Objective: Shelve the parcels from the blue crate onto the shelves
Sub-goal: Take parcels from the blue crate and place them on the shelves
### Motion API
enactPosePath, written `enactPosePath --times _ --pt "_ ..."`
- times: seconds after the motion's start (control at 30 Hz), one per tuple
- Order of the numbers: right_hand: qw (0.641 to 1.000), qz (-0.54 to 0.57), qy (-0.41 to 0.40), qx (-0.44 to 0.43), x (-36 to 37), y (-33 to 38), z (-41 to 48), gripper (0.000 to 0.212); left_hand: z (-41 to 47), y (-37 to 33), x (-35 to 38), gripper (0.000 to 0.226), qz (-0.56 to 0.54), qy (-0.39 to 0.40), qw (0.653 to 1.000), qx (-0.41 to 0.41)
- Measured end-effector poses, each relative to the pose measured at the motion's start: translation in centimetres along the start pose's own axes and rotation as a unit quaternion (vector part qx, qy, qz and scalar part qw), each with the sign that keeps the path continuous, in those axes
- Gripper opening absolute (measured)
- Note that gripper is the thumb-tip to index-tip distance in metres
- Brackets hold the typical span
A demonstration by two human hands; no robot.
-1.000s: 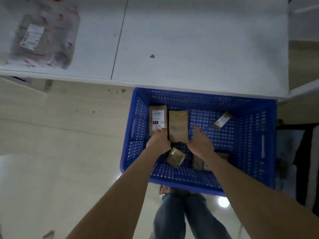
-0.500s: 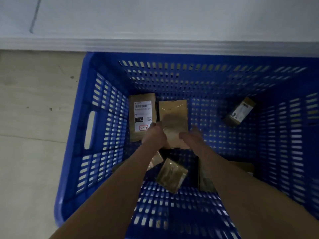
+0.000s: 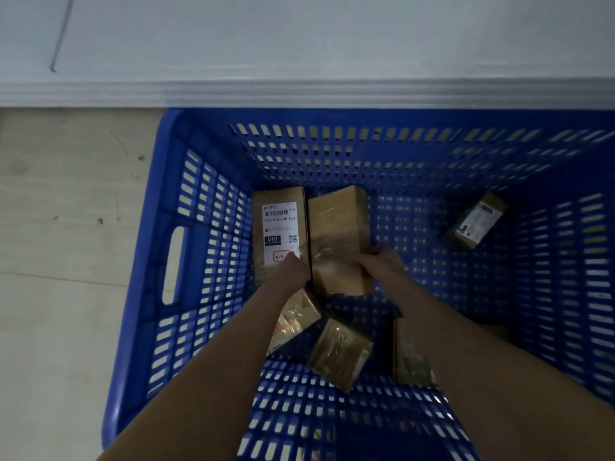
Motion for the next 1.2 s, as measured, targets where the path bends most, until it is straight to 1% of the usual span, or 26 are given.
enactPosePath --times 0.1,0.17,0.23,0.3,0.37,0.43,0.5,0.6,0.7,0.77,0.83,0.9,0.97,1.0,1.13,1.2 --pt "0.995 -0.092 -0.026 -0.03 0.3 2.3 -4.2 0.073 -2.9 -0.8 -1.4 0.047 -0.067 -0.014 0.998 -0.005" --pt "0.989 -0.128 -0.048 -0.06 0.3 3.8 -7.9 0.065 -5.3 -1.6 -2.8 0.047 -0.137 -0.007 0.991 -0.008" --pt "0.982 -0.158 -0.064 -0.079 0.0 5.2 -12.2 0.057 -8.6 -2.3 -4.5 0.046 -0.179 0.02 0.983 -0.025" --pt "0.975 -0.194 -0.069 -0.088 -0.3 6.5 -16.1 0.056 -11.7 -3.1 -5.8 0.052 -0.21 0.031 0.977 -0.032" --pt "0.97 -0.215 -0.065 -0.096 -1.1 8.8 -21.0 0.057 -16.4 -4.7 -8.1 0.054 -0.224 0.033 0.974 -0.022" --pt "0.969 -0.215 -0.047 -0.114 -2.0 11.1 -25.7 0.06 -20.9 -6.0 -10.3 0.052 -0.233 0.025 0.972 -0.019" --pt "0.967 -0.199 -0.021 -0.158 -2.9 13.3 -30.1 0.057 -25.2 -7.1 -12.8 0.048 -0.259 0.007 0.966 -0.021" --pt "0.956 -0.161 0.001 -0.246 -4.0 16.5 -37.1 0.039 -31.4 -7.9 -16.7 0.036 -0.313 -0.018 0.949 -0.014" --pt "0.95 -0.114 -0.002 -0.29 -5.6 19.8 -42.7 0.015 -36.9 -8.2 -20.5 0.031 -0.359 -0.037 0.933 0.0" --pt "0.943 -0.12 -0.027 -0.31 -7.5 21.9 -45.0 0.013 -40.2 -8.5 -22.7 0.032 -0.36 -0.042 0.932 0.014" --pt "0.948 -0.094 -0.046 -0.301 -10.0 23.7 -46.9 0.016 -43.3 -8.8 -24.9 0.027 -0.363 -0.05 0.93 0.03" --pt "0.962 -0.055 -0.066 -0.261 -12.6 25.2 -49.0 0.036 -46.3 -9.2 -26.7 0.029 -0.389 -0.05 0.918 0.052" --pt "0.976 -0.009 -0.043 -0.214 -14.4 26.3 -51.2 0.055 -49.0 -9.7 -28.1 0.033 -0.41 -0.044 0.908 0.076" --pt "0.98 0.012 -0.02 -0.195 -15.0 26.7 -52.4 0.059 -50.4 -10.0 -28.6 0.033 -0.412 -0.041 0.906 0.089" --pt "0.984 0.059 0.041 -0.166 -16.5 28.3 -57.4 0.058 -56.0 -11.0 -30.2 0.034 -0.41 -0.038 0.901 0.133" --pt "0.977 0.107 0.082 -0.167 -17.3 29.2 -60.1 0.051 -58.7 -11.5 -31.0 0.033 -0.411 -0.037 0.897 0.161"
Point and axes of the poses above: each hand's wrist, its own z-axis towards the middle knuckle, its own x-axis out of the palm, y = z × x, the point moved 2 cm from there along z, towards the middle knuckle, and after that the axes turned 4 degrees about z, right-handed, at the moved point
